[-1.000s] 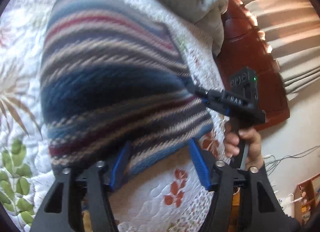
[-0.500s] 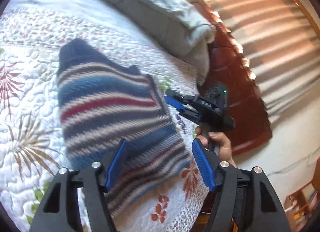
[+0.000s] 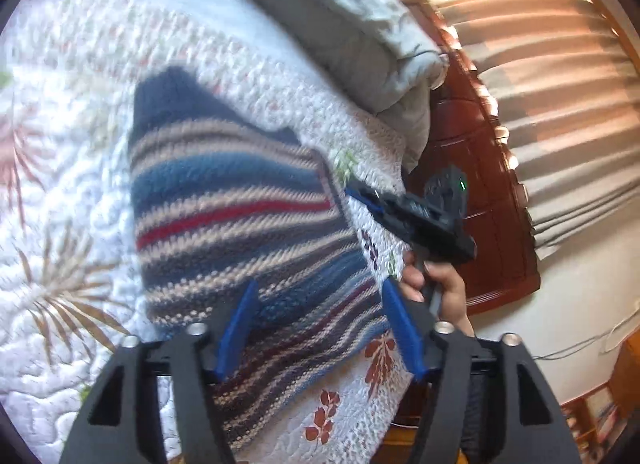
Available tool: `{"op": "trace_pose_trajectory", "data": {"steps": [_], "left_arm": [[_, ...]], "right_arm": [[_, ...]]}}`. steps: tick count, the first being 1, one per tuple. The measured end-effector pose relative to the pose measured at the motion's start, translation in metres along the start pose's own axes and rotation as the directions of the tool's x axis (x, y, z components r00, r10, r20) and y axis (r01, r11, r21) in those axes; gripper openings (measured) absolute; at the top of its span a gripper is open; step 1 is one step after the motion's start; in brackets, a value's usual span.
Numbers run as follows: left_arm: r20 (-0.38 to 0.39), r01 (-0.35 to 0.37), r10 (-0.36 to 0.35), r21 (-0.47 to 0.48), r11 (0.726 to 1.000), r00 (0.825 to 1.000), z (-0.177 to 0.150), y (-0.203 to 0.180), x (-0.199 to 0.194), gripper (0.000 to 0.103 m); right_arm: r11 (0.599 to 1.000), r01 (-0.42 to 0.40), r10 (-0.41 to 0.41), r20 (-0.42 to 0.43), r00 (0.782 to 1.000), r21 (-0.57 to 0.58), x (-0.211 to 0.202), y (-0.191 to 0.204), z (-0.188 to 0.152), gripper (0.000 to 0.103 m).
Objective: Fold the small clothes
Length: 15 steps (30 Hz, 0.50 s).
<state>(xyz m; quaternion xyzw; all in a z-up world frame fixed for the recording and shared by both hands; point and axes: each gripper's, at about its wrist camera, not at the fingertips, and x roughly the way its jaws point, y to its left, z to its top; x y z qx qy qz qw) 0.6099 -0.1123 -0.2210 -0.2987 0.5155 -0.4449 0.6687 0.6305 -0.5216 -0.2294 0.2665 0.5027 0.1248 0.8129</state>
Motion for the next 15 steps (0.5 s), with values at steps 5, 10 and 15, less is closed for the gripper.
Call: {"op": "trace_pose_trajectory", "data": {"steps": [5, 10, 15], "left_arm": [[0.020, -0.071, 0.071, 0.003, 0.997, 0.997, 0.006, 0.003, -0.001, 0.070], [-0.022, -0.135, 0.134, -0.045, 0.990, 0.991, 0.006, 0.018, 0.018, 0.070], [-0.008, -0.136, 0.136, -0.037, 0.990, 0.991, 0.008, 0.003, 0.008, 0.070]], "right_arm": [[0.997, -0.043, 0.042, -0.013, 0.999, -0.067, -0.028, 0.022, -0.046, 0.016], [0.997, 0.049, -0.053, -0.080, 0.995, -0.058, 0.002, 0.004, -0.076, 0.003], [0.999, -0.023, 0.022, -0.024, 0.999, -0.040, -0.033, 0.012, -0.083, 0.011]]}}
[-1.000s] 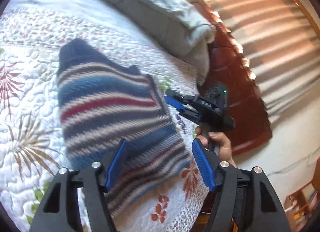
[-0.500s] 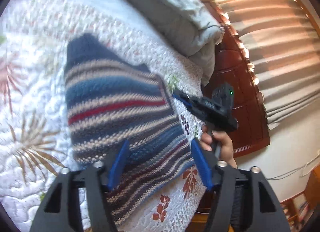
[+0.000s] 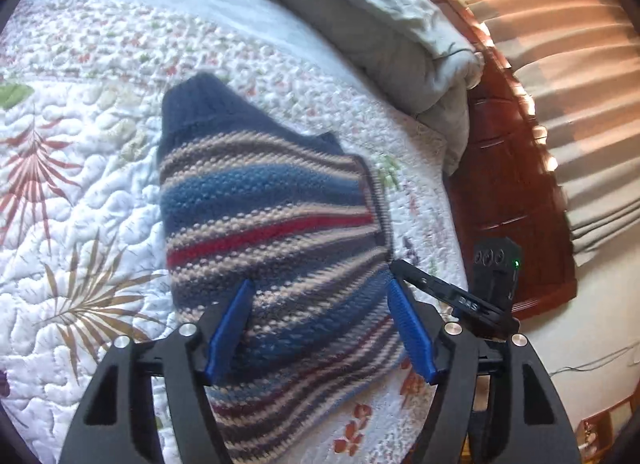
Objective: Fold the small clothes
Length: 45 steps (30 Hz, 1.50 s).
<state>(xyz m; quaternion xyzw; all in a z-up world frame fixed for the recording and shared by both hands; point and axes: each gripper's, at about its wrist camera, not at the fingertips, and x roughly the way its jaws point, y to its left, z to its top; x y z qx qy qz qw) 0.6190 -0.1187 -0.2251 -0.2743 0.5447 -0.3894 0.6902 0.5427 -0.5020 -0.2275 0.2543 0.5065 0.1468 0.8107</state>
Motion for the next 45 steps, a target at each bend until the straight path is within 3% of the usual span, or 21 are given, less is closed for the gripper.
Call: {"op": "trace_pose_trajectory", "data": {"steps": [2, 5, 9, 11, 14, 17, 19, 20, 24, 30, 34, 40, 45], "left_arm": [[0.008, 0.024, -0.024, 0.007, 1.000, 1.000, -0.003, -0.003, -0.009, 0.072], [-0.005, 0.001, -0.001, 0.015, 1.000, 1.000, -0.012, 0.002, -0.017, 0.077], [-0.048, -0.044, 0.044, 0.007, 0.999, 0.998, -0.026, 0.016, -0.011, 0.077], [-0.057, -0.050, 0.049, -0.014, 0.999, 0.997, -0.031, 0.023, -0.008, 0.077], [-0.047, -0.046, 0.045, -0.022, 0.999, 0.998, -0.030, 0.026, -0.013, 0.077], [-0.020, -0.054, 0.053, -0.021, 0.998, 0.998, -0.022, 0.029, -0.024, 0.081], [-0.004, -0.077, 0.077, -0.023, 0.997, 0.997, -0.016, 0.033, -0.030, 0.084], [-0.002, -0.089, 0.089, -0.029, 0.996, 0.996, -0.012, 0.036, -0.031, 0.084], [0.006, -0.110, 0.111, -0.058, 0.992, 0.994, -0.006, 0.050, -0.036, 0.085], [0.004, -0.111, 0.112, -0.106, 0.988, 0.994, -0.002, 0.067, -0.032, 0.090], [-0.029, -0.079, 0.075, -0.144, 0.986, 0.997, 0.000, 0.076, -0.016, 0.090], [-0.041, -0.001, -0.007, -0.195, 0.981, 0.999, 0.004, 0.083, 0.008, 0.093], [-0.061, 0.052, -0.064, -0.176, 0.983, 0.996, 0.005, 0.081, 0.027, 0.093]], "right_arm": [[0.999, -0.033, 0.033, 0.013, 0.999, -0.009, -0.018, 0.006, -0.008, 0.012], [0.999, -0.041, 0.040, -0.011, 0.999, -0.029, -0.030, 0.009, -0.033, 0.014], [0.999, 0.024, -0.027, -0.081, 0.996, -0.033, -0.013, -0.008, -0.062, 0.011], [0.999, 0.033, -0.035, -0.097, 0.995, -0.020, -0.004, -0.017, -0.067, 0.004], [1.000, 0.016, -0.017, -0.095, 0.995, -0.011, -0.013, -0.015, -0.062, 0.008], [1.000, -0.014, 0.012, -0.069, 0.998, -0.021, -0.034, -0.010, -0.054, 0.036], [1.000, 0.002, -0.003, -0.057, 0.998, -0.024, -0.043, -0.010, -0.047, 0.076], [0.999, 0.026, -0.027, -0.043, 0.999, -0.020, -0.047, -0.012, -0.044, 0.081], [0.997, 0.000, 0.005, -0.060, 0.998, 0.081, -0.041, -0.038, -0.029, 0.082], [0.952, -0.130, 0.147, -0.041, 0.988, 0.276, -0.024, -0.081, -0.004, 0.088], [0.939, -0.166, 0.201, -0.088, 0.976, 0.301, 0.002, -0.083, 0.016, 0.089], [0.949, -0.158, 0.209, -0.168, 0.963, 0.274, 0.048, -0.069, 0.040, 0.093], [0.944, -0.228, 0.283, -0.234, 0.930, 0.237, 0.074, -0.054, 0.049, 0.093]]}}
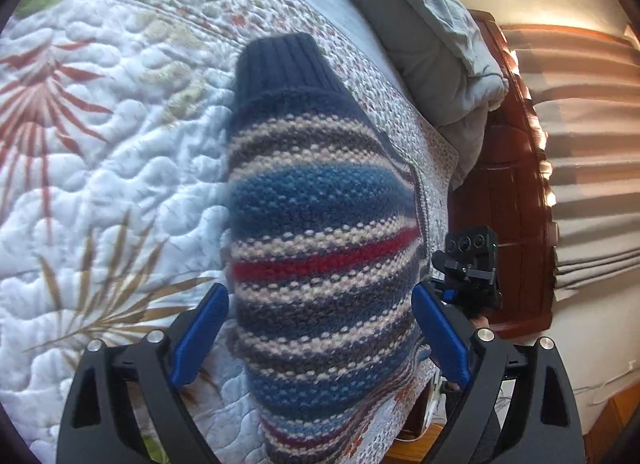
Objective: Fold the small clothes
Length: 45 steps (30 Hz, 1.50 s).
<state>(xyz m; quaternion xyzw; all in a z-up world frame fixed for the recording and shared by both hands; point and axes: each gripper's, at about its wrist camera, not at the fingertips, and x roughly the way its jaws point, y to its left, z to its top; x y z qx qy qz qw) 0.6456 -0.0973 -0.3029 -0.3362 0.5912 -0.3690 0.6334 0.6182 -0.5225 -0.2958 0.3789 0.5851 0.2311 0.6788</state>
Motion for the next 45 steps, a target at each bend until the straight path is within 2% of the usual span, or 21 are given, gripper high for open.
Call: {"op": "trace_pose_trajectory", "data": {"steps": [5, 6, 7, 8, 9, 10, 16, 19, 23, 28, 33, 36, 42, 45], "left_arm": [[-0.018, 0.009, -0.009, 0.006, 1.000, 1.000, 0.001, 0.002, 0.013, 0.093], [-0.016, 0.011, -0.011, 0.008, 1.000, 1.000, 0.002, 0.002, 0.014, 0.093], [-0.009, 0.010, -0.010, 0.013, 1.000, 1.000, 0.001, 0.001, 0.015, 0.091], [-0.002, 0.000, 0.000, 0.016, 1.000, 1.000, 0.001, 0.001, 0.014, 0.083], [-0.004, -0.021, 0.021, 0.016, 1.000, 1.000, 0.001, 0.001, 0.016, 0.080], [-0.003, -0.035, 0.035, 0.018, 0.999, 0.999, 0.000, -0.001, 0.016, 0.076], [0.020, -0.126, 0.125, 0.075, 0.989, 0.992, -0.003, -0.026, 0.009, 0.059], [0.032, -0.170, 0.167, 0.118, 0.978, 0.985, -0.008, -0.042, 0.000, 0.056], [0.035, -0.209, 0.206, 0.148, 0.967, 0.978, -0.021, -0.056, -0.026, 0.056], [0.054, -0.224, 0.218, 0.158, 0.962, 0.974, -0.057, -0.055, -0.092, 0.056], [0.079, -0.234, 0.225, 0.148, 0.961, 0.971, -0.105, -0.036, -0.162, 0.056], [0.112, -0.237, 0.225, 0.116, 0.964, 0.968, -0.143, -0.011, -0.205, 0.056], [0.137, -0.234, 0.224, 0.061, 0.970, 0.965, -0.205, 0.042, -0.254, 0.056], [0.140, -0.231, 0.222, 0.052, 0.972, 0.965, -0.225, 0.062, -0.269, 0.056]], "right_arm": [[1.000, -0.006, 0.005, -0.013, 1.000, -0.029, 0.008, 0.007, 0.000, 0.093], [0.999, 0.001, -0.001, -0.011, 1.000, -0.034, 0.008, 0.008, -0.001, 0.090], [0.999, 0.020, -0.021, -0.011, 1.000, -0.042, 0.009, 0.008, 0.000, 0.077], [0.998, 0.041, -0.041, -0.013, 0.999, -0.049, 0.010, 0.008, 0.000, 0.071], [0.998, 0.044, -0.044, -0.014, 0.999, -0.052, 0.006, 0.010, -0.005, 0.060], [0.998, 0.038, -0.039, -0.016, 0.999, -0.051, 0.006, 0.009, -0.006, 0.052], [0.995, 0.074, -0.070, 0.053, 0.996, -0.067, 0.000, 0.023, -0.021, 0.042], [0.994, 0.078, -0.071, 0.087, 0.994, -0.082, -0.006, 0.041, -0.032, 0.040], [0.989, 0.089, -0.079, 0.087, 0.993, -0.118, -0.004, 0.069, -0.054, 0.040], [0.986, 0.044, -0.032, 0.076, 0.997, -0.159, 0.014, 0.118, -0.101, 0.039], [0.980, 0.002, 0.008, 0.051, 0.999, -0.199, 0.049, 0.167, -0.166, 0.039], [0.975, -0.005, 0.013, 0.034, 0.999, -0.222, 0.075, 0.192, -0.202, 0.039], [0.971, -0.010, 0.008, -0.013, 1.000, -0.237, 0.119, 0.219, -0.260, 0.039], [0.972, -0.017, 0.007, -0.041, 0.999, -0.235, 0.141, 0.224, -0.288, 0.039]]}}
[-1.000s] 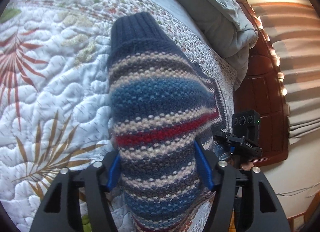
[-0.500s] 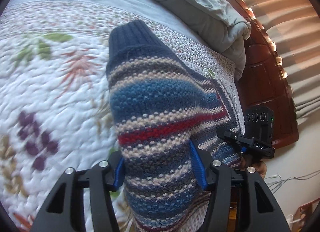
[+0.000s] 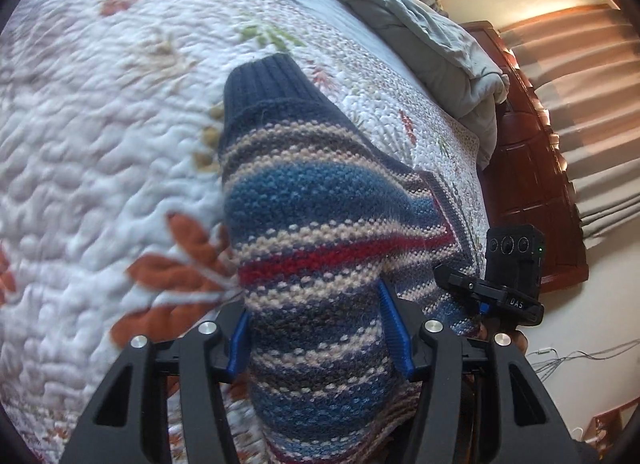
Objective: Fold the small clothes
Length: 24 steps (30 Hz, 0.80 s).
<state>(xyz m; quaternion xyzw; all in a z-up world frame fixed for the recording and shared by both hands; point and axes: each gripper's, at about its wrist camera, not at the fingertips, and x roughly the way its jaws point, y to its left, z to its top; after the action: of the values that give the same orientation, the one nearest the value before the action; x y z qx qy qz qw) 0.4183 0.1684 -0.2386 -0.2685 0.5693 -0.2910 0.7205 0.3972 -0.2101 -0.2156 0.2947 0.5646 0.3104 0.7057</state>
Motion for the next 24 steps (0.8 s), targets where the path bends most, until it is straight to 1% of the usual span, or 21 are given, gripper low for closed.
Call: {"op": "trace_pose_trajectory", "data": {"steps": [2, 5, 8, 9, 10, 12, 14, 15, 16, 17, 19, 21, 23, 24], "left_arm": [[-0.006, 0.003, -0.003, -0.009, 1.000, 1.000, -0.009, 0.014, -0.002, 0.056], [-0.026, 0.011, -0.012, -0.035, 0.999, 1.000, -0.018, 0.034, 0.004, 0.056], [-0.012, 0.046, -0.047, -0.053, 0.998, 0.999, -0.023, 0.047, 0.009, 0.058], [-0.008, 0.053, -0.053, -0.053, 0.997, 0.999, -0.025, 0.048, 0.011, 0.059], [-0.005, 0.056, -0.056, -0.052, 0.997, 0.998, -0.026, 0.049, 0.012, 0.061], [-0.001, 0.062, -0.062, -0.056, 0.997, 0.998, -0.026, 0.050, 0.012, 0.064], [0.011, 0.051, -0.051, -0.047, 0.998, 0.999, -0.027, 0.048, 0.006, 0.069], [0.040, 0.031, -0.030, -0.036, 0.999, 0.999, -0.027, 0.045, -0.003, 0.070], [0.069, 0.019, -0.017, -0.029, 0.999, 0.997, -0.031, 0.045, -0.014, 0.072], [0.103, 0.013, -0.010, -0.024, 1.000, 0.995, -0.032, 0.040, -0.023, 0.076], [0.178, 0.030, -0.027, -0.012, 0.999, 0.984, -0.039, 0.029, -0.043, 0.078], [0.203, 0.050, -0.057, 0.042, 0.998, 0.978, -0.052, 0.012, -0.052, 0.078], [0.205, 0.044, -0.071, 0.131, 0.990, 0.976, -0.074, -0.011, -0.053, 0.078], [0.202, 0.053, -0.086, 0.163, 0.985, 0.976, -0.085, -0.018, -0.051, 0.078]], "right_arm": [[1.000, 0.003, -0.003, -0.014, 1.000, 0.002, 0.016, 0.004, -0.008, 0.039], [1.000, 0.007, -0.006, -0.032, 0.999, 0.022, 0.029, -0.004, -0.016, 0.040], [0.999, -0.006, 0.007, -0.039, 0.999, 0.036, 0.031, -0.015, -0.017, 0.043], [0.999, -0.011, 0.013, -0.045, 0.999, 0.042, 0.027, -0.024, -0.017, 0.049], [0.998, -0.016, 0.019, -0.058, 0.998, 0.055, 0.028, -0.028, -0.015, 0.058], [0.998, -0.009, 0.013, -0.067, 0.998, 0.059, 0.027, -0.030, -0.013, 0.069], [0.999, -0.011, 0.014, -0.065, 0.998, 0.038, 0.014, -0.030, -0.009, 0.071], [0.999, -0.008, 0.010, -0.052, 0.999, 0.033, 0.005, -0.034, -0.005, 0.075], [1.000, -0.003, 0.003, -0.024, 1.000, 0.030, -0.008, -0.035, 0.001, 0.076], [1.000, 0.006, -0.006, 0.002, 1.000, 0.026, -0.017, -0.037, 0.006, 0.076], [0.999, 0.019, -0.021, 0.049, 0.999, 0.028, -0.028, -0.035, 0.021, 0.075], [0.999, -0.006, 0.005, 0.048, 0.999, 0.032, -0.024, -0.030, 0.038, 0.073], [1.000, 0.007, -0.007, 0.026, 1.000, 0.027, -0.012, -0.027, 0.052, 0.064], [0.999, 0.020, -0.020, 0.012, 1.000, 0.027, -0.005, -0.026, 0.056, 0.043]]}}
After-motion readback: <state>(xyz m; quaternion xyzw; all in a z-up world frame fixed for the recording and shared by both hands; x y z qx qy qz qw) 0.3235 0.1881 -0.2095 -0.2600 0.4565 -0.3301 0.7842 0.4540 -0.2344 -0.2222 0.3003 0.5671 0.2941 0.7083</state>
